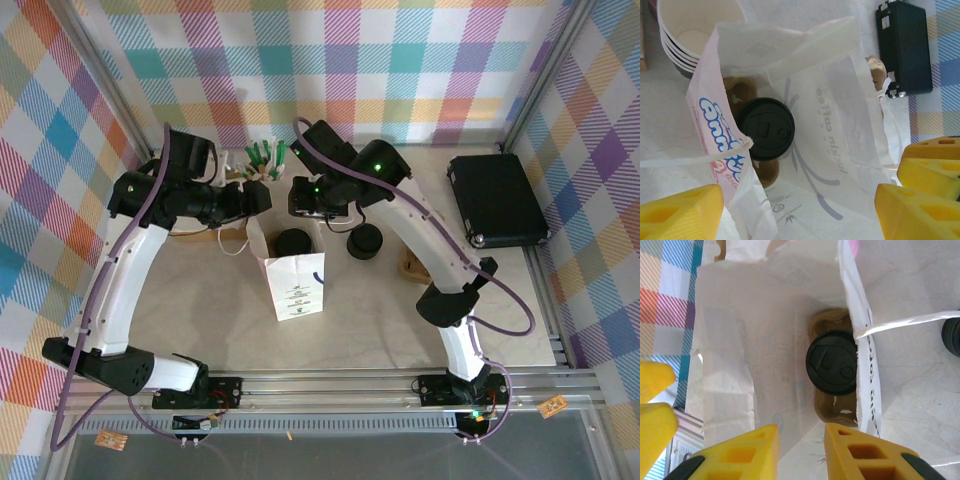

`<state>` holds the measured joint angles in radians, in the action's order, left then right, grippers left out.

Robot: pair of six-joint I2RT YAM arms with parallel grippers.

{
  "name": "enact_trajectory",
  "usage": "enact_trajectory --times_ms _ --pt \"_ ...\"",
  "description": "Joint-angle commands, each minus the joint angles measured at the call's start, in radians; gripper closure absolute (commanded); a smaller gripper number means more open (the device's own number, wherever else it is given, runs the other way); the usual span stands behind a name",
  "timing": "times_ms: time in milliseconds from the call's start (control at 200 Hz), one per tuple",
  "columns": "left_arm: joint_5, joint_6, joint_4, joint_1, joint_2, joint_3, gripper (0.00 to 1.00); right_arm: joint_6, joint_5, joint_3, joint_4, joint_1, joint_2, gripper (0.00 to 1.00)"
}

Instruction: Pack the takeout coffee

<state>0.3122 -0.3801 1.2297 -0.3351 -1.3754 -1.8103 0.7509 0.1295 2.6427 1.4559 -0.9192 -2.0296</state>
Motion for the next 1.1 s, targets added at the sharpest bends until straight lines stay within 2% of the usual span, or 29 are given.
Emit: enact_trajectory --times_ms 0,245,355,570,705,870,965,1095 --pt "-0.043 0.062 0.04 0.009 0.003 -0.086 0.21 0.019 0.068 0.021 -0.03 0.012 0.048 0.69" --pt "-0.162 0.089 0.096 0.01 0.005 -0.249 0.21 0.023 0.19 0.016 -0.066 0.032 0.103 0.66" --pt "-0.209 0.099 0.094 0.01 0.021 -0.268 0.21 0.005 0.229 -0.01 -0.094 0.042 0.138 0.65" --pt "-0.333 0.132 0.065 0.011 0.036 -0.306 0.19 -0.086 0.309 -0.019 -0.138 0.063 0.179 0.62" --pt "-0.401 0.137 0.035 0.012 0.028 -0.312 0.2 -0.2 0.347 -0.04 -0.204 0.093 0.195 0.58" --pt "-0.533 0.095 -0.003 0.013 -0.033 -0.346 0.29 -0.332 0.282 -0.04 -0.326 0.21 0.187 0.56" --pt "-0.567 0.089 -0.072 0.015 -0.086 -0.346 0.33 -0.426 0.182 -0.082 -0.42 0.305 0.184 0.54" --pt "-0.602 0.094 -0.277 0.015 -0.116 -0.175 0.35 -0.603 -0.005 -0.217 -0.564 0.421 0.191 0.49"
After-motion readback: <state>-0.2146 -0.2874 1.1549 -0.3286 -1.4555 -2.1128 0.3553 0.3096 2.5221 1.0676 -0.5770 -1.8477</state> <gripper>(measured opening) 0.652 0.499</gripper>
